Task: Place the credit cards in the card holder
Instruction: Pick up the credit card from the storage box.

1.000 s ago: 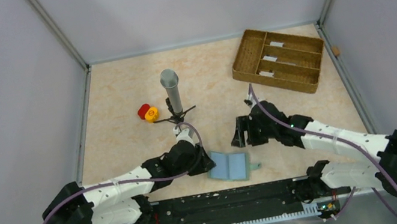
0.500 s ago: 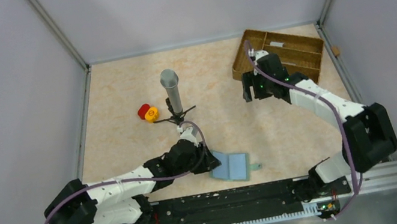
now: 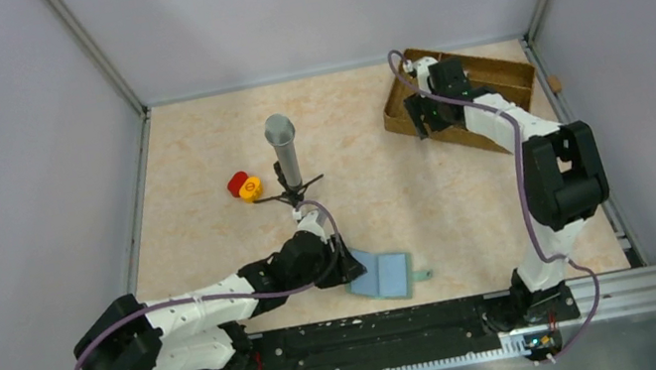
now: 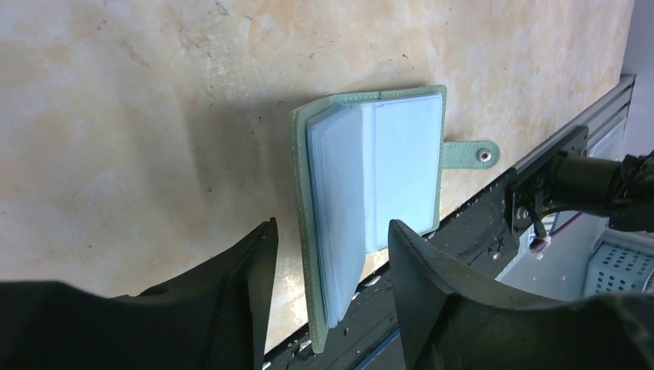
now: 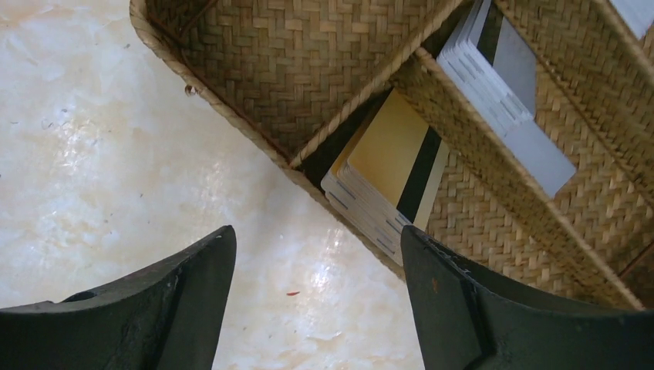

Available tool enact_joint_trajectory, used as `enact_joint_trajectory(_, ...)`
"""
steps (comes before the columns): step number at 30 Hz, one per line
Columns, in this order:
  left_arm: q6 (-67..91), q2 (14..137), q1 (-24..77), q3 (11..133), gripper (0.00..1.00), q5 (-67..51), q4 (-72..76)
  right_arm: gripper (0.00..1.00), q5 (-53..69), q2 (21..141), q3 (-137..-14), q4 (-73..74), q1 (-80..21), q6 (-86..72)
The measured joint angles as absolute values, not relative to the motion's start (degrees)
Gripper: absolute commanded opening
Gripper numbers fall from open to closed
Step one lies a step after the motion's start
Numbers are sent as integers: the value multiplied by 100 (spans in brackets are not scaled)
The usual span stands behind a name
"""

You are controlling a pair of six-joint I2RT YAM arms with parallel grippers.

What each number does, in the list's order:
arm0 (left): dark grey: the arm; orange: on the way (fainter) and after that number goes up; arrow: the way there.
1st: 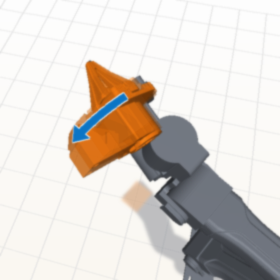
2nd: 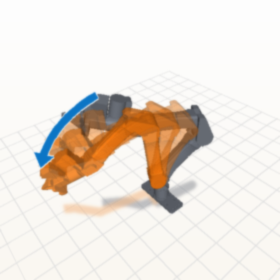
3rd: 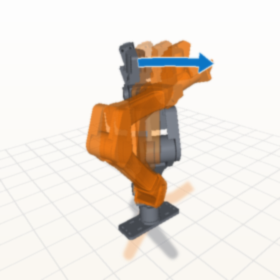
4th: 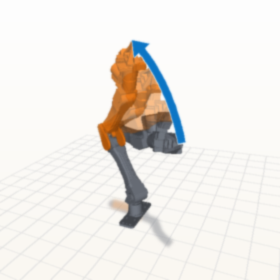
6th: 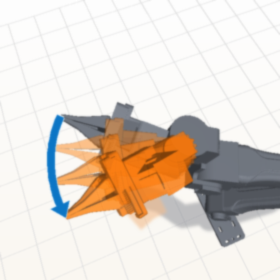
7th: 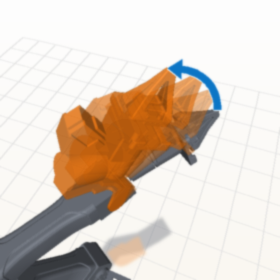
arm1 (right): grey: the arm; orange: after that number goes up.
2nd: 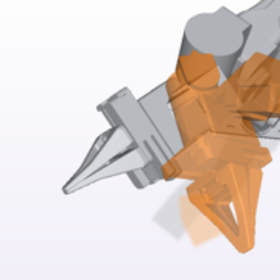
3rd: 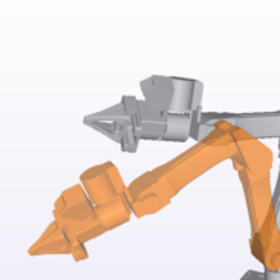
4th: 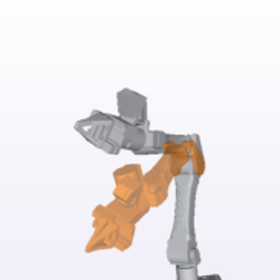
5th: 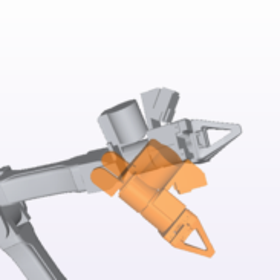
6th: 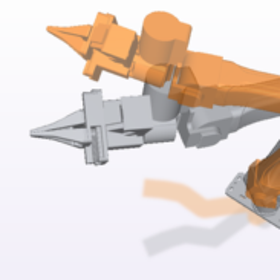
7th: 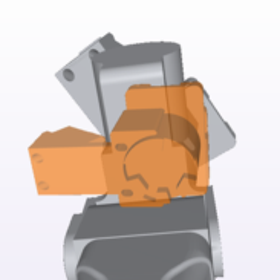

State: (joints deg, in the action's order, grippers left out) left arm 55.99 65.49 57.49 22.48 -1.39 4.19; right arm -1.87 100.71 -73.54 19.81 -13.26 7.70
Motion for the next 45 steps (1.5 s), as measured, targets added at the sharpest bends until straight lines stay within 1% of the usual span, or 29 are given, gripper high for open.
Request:
enact_joint_trajectory(4,5599,6451,5743,2222,69,-5,333,77,-152,10405,-7699,1944,-1234,1114)
enact_joint_trajectory(7,5596,6342,5730,2204,71,54,259,77,-123,10639,-7791,1863,-1094,1299)
enact_joint_trajectory(15,5594,6121,5669,2193,72,156,45,72,272,11131,-8001,1964,-871,1551)
enact_joint_trajectory(19,5594,5937,5642,2185,73,231,-60,67,421,11216,-8082,1962,-860,1656)
enact_joint_trajectory(24,5596,5835,5610,2137,73,266,-152,63,561,11216,-8082,1964,-845,1723)
enact_joint_trajectory(39,5601,5795,5516,2012,73,263,-185,61,650,11168,-8082,2021,-845,1752)
enact_joint_trajectory(45,5603,5795,5505,1981,73,244,-185,58,696,11142,-8114,2099,-843,1750)
